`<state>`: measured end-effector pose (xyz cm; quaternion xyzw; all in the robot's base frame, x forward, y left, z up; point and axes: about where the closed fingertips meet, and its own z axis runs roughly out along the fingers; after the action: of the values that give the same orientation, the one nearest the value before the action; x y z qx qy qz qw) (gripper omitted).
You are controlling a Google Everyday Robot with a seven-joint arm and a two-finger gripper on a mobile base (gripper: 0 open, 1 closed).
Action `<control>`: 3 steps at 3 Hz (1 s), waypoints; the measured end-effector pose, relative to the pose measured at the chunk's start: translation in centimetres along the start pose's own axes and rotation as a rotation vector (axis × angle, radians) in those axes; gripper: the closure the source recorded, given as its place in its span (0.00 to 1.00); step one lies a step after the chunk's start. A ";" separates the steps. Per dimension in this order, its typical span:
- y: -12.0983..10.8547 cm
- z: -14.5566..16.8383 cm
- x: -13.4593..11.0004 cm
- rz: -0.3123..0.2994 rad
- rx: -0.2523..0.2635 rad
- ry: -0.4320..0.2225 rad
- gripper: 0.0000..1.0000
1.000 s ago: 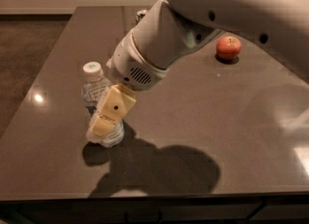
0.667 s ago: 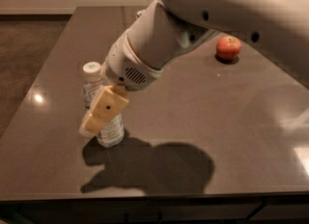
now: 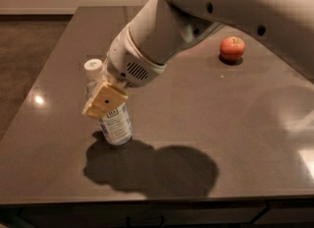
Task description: Knock blue plastic bottle over
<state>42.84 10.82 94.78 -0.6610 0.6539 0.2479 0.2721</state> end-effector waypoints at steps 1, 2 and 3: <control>-0.8 -1.3 0.5 -0.021 0.026 0.072 0.94; -2.6 -3.6 2.2 -0.053 0.052 0.250 1.00; -4.3 -5.2 4.6 -0.065 0.055 0.421 1.00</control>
Offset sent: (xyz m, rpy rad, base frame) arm 0.0538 -0.0873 0.0147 -0.5351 -0.1169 0.0044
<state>47.10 3.88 95.55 -0.7113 0.6811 0.0774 0.1555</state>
